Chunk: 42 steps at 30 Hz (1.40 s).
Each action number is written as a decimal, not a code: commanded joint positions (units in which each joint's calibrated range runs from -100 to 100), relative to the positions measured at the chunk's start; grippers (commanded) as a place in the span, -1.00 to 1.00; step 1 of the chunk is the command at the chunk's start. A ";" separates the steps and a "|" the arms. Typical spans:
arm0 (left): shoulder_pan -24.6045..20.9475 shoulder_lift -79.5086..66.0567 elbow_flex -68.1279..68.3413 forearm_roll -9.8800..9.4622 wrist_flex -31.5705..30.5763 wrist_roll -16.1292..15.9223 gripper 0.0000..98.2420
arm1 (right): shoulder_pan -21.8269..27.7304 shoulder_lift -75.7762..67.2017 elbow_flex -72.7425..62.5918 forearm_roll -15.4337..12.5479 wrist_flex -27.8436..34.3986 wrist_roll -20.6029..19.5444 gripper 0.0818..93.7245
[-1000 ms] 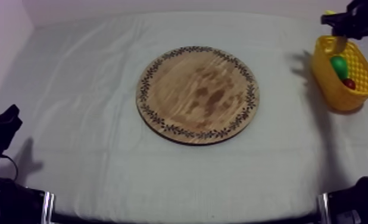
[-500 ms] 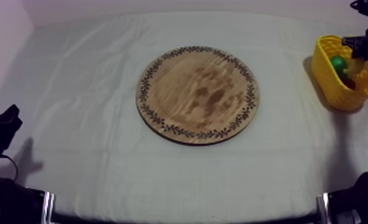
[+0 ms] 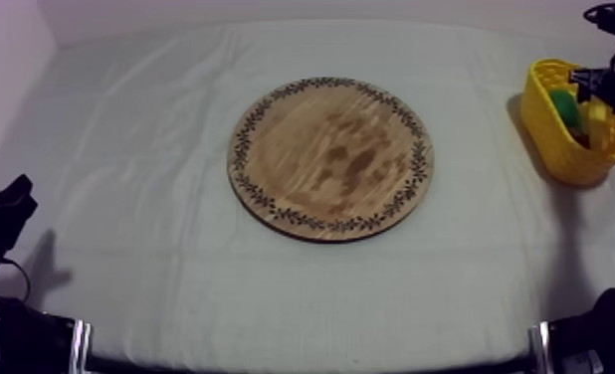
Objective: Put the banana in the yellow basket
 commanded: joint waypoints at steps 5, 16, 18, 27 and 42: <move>-0.01 0.03 0.04 0.02 0.01 -0.01 -1.00 | -0.51 -8.81 9.22 6.33 -4.69 -5.48 -0.73; -0.01 0.03 0.04 0.02 0.01 -0.01 -1.00 | -3.13 -40.48 37.60 -17.75 -13.06 14.48 -0.98; -0.01 0.03 0.04 0.02 0.01 -0.02 -1.00 | -3.45 -47.25 41.48 -29.60 -11.04 25.60 -0.98; -0.01 0.03 0.04 0.02 0.01 -0.01 -1.00 | -6.33 -74.80 52.20 -35.31 1.41 28.89 -0.98; -0.01 0.03 0.04 0.02 0.01 -0.02 -1.00 | -10.87 -101.84 59.94 -29.81 15.00 16.97 -0.99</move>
